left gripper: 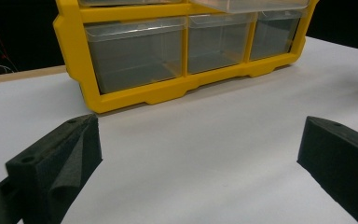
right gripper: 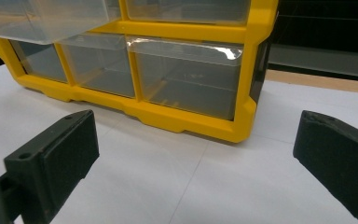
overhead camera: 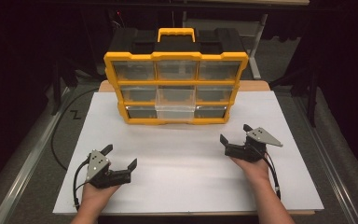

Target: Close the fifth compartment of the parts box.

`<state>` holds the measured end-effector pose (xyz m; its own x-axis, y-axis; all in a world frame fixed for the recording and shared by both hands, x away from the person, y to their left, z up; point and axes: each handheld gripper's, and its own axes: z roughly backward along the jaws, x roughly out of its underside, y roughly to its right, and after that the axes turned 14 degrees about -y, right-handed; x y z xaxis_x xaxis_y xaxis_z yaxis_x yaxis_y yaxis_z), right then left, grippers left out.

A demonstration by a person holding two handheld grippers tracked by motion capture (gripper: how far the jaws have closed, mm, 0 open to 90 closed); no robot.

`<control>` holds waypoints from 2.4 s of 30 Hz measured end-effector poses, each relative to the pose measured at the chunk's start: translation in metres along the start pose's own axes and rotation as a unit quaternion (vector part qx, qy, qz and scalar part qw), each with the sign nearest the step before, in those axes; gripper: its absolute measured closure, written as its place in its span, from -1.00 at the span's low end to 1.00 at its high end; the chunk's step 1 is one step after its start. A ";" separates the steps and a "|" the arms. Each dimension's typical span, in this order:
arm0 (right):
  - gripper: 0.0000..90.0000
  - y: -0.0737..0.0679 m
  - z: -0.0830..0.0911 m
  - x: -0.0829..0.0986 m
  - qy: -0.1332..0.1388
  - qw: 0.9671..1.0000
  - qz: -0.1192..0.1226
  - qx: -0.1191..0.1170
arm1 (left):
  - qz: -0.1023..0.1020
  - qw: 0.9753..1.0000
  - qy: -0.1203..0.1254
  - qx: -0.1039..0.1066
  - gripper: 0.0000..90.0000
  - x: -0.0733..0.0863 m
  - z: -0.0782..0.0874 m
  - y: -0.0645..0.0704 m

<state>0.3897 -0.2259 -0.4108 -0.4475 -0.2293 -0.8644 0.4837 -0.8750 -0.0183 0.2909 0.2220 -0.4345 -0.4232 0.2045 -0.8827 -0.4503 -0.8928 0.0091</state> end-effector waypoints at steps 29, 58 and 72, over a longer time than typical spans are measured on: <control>-0.34 -0.003 0.013 0.011 -0.010 1.000 0.011 0.002 | 0.005 1.000 0.002 0.000 -0.99 0.001 0.001 -0.001; 1.00 -0.012 0.021 0.008 0.000 0.999 0.039 0.002 | 0.005 1.000 0.004 0.001 -0.99 0.000 0.001 -0.002; 1.00 -0.017 0.017 0.007 0.004 0.999 0.033 -0.009 | -0.003 1.000 0.000 0.003 -0.99 0.000 0.000 -0.001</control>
<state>0.3659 -0.2195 -0.4079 -0.4072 -0.2829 -0.8684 0.5257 -0.8501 0.0304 0.2908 0.2226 -0.4345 -0.4199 0.2093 -0.8831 -0.4582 -0.8888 0.0072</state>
